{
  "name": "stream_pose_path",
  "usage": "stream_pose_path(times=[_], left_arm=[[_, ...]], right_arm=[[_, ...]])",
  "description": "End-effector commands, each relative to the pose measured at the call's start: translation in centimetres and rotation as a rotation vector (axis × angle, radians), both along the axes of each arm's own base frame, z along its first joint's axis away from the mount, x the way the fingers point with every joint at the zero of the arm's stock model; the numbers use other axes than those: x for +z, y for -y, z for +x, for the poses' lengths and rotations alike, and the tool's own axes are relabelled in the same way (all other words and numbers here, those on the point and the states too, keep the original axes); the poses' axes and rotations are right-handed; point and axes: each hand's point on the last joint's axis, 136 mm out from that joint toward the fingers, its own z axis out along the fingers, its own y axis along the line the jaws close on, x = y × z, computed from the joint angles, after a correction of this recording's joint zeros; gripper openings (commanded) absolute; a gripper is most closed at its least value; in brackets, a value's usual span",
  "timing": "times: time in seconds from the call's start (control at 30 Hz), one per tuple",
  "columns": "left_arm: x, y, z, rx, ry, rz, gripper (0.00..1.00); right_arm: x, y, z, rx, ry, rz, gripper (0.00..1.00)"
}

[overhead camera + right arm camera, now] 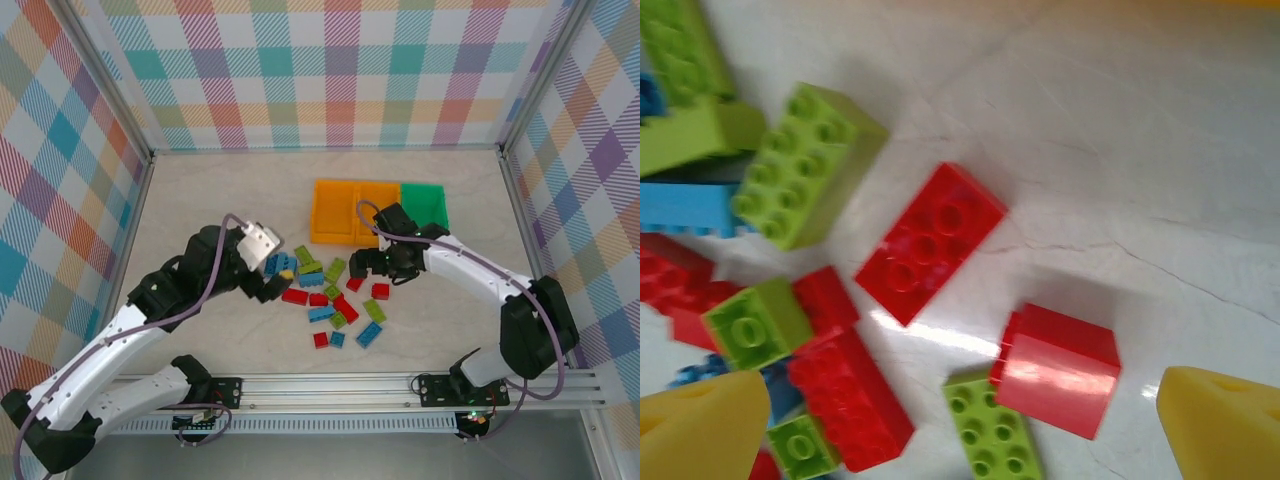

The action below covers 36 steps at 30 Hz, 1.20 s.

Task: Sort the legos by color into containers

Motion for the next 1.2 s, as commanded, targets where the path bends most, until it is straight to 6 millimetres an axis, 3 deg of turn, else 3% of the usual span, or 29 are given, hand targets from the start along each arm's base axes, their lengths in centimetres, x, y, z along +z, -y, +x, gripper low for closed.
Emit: stream_pose_path(times=[0.0,0.13,0.23,0.4,0.53,0.63,0.73,0.87,0.97,1.17], left_arm=[[-3.7,-0.6,-4.5,-0.219,-0.056,0.11,1.0],[-4.9,1.1,-6.1,-0.369,-0.005,0.039,1.0],[-6.1,1.2,-5.7,-0.365,0.012,0.048,1.0],[-5.7,0.9,-5.3,-0.337,0.053,0.033,1.0],[-5.4,0.6,-5.1,-0.31,0.09,0.02,1.0],[-5.2,0.4,-4.9,-0.291,0.102,0.015,1.0],[-4.7,0.3,-4.6,-0.273,0.134,-0.002,1.0],[-4.2,0.2,-4.0,-0.244,0.167,-0.02,1.0],[-3.9,-0.1,-3.7,-0.217,0.178,-0.022,1.0],[-3.3,-0.9,-3.6,-0.172,0.216,-0.039,1.0]], right_arm=[[-2.8,1.9,-1.3,-0.055,-0.07,-0.1,1.0],[-4.8,1.8,-1.4,-0.073,-0.102,-0.119,0.93],[-6.2,2.2,-1.4,-0.095,-0.118,-0.156,0.76],[-7.3,2.1,-1.7,-0.128,-0.132,-0.137,0.56],[-6.5,2.4,-1.6,-0.151,-0.097,-0.124,0.4],[-3.9,2.9,-0.8,-0.174,0.0,-0.109,0.31],[1.4,4.4,1.6,-0.225,0.189,-0.072,0.32],[6.9,9.1,6.7,-0.356,0.352,-0.054,0.33],[8.1,12.4,11.2,-0.432,0.398,-0.054,0.33],[5.6,15.1,17.8,-0.494,0.351,-0.064,0.33]])
